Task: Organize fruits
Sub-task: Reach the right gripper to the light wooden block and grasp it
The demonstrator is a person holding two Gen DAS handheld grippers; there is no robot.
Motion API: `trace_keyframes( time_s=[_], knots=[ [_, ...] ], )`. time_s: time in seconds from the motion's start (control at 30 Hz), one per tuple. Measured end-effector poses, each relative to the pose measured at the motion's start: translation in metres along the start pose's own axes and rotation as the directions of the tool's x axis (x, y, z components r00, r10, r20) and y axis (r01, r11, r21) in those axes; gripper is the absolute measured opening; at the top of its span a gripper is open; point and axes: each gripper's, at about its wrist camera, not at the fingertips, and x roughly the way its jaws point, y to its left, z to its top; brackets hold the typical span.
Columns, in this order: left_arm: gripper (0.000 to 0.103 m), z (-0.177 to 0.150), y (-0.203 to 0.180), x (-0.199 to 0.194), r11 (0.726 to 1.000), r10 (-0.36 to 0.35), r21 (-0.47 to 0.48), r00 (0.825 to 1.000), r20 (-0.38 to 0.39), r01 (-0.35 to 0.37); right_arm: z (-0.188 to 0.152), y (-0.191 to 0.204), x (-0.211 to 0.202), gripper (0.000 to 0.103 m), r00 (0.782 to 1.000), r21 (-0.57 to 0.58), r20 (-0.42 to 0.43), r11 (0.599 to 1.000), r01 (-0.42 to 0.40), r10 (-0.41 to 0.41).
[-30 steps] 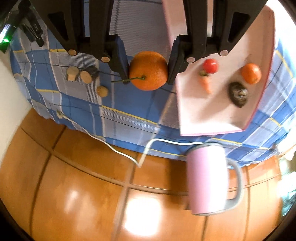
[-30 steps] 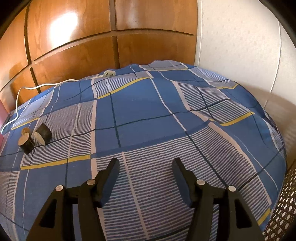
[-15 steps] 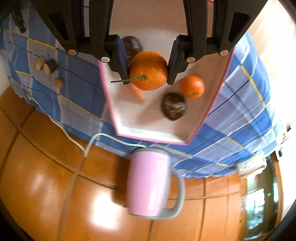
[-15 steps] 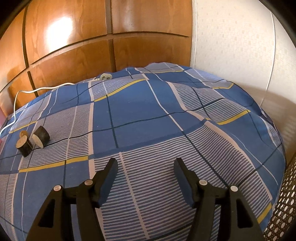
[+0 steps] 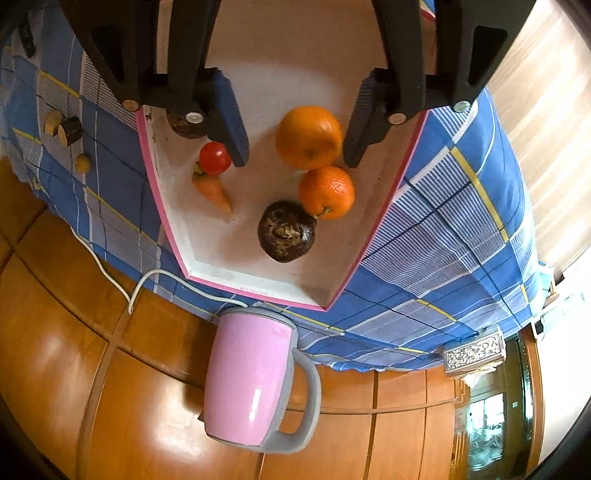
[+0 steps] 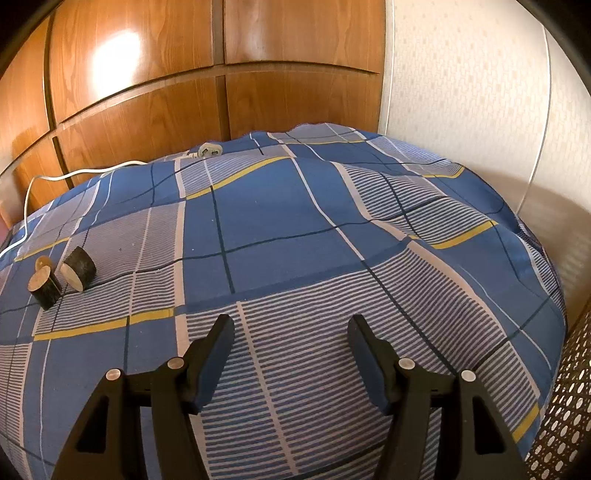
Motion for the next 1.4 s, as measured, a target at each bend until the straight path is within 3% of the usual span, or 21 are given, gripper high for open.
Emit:
trace_keyframes(
  time_s=[0.3, 0.5, 0.57, 0.83, 1.1, 1.27, 1.4],
  knots=[
    [0.073, -0.002, 0.0, -0.025, 0.999, -0.019, 0.031, 0.997, 0.078, 0.016, 0.001, 0.0, 0.001, 0.071, 1.0, -0.007, -0.01, 1.0, -0.018, 0.018],
    [0.081, -0.006, 0.004, -0.034, 0.999, -0.033, 0.037, 0.996, 0.08, 0.031, 0.002, 0.001, 0.003, 0.074, 0.999, -0.013, -0.017, 1.0, -0.028, 0.028],
    [0.089, -0.007, 0.006, -0.038, 0.999, -0.032, 0.034, 0.996, 0.085, 0.029, 0.002, 0.002, 0.003, 0.074, 0.999, -0.015, -0.02, 0.999, -0.031, 0.031],
    [0.095, -0.018, 0.019, -0.046, 1.0, -0.005, 0.024, 0.996, 0.086, 0.003, 0.003, 0.007, -0.001, 0.074, 0.998, -0.014, -0.048, 0.999, -0.033, 0.032],
    [0.096, -0.024, 0.021, -0.045, 1.0, 0.005, 0.027, 0.997, 0.072, -0.007, 0.005, 0.04, -0.013, 0.074, 0.984, -0.087, -0.073, 0.982, -0.167, 0.16],
    [0.096, -0.025, 0.021, -0.043, 0.999, 0.0, 0.032, 0.998, 0.067, -0.002, 0.008, 0.064, -0.017, 0.074, 0.953, -0.141, -0.107, 0.945, -0.296, 0.283],
    [0.096, -0.025, 0.023, -0.041, 1.0, 0.001, 0.025, 0.998, 0.06, -0.002, 0.019, 0.082, -0.015, 0.071, 0.936, -0.202, -0.114, 0.915, -0.349, 0.332]
  ],
)
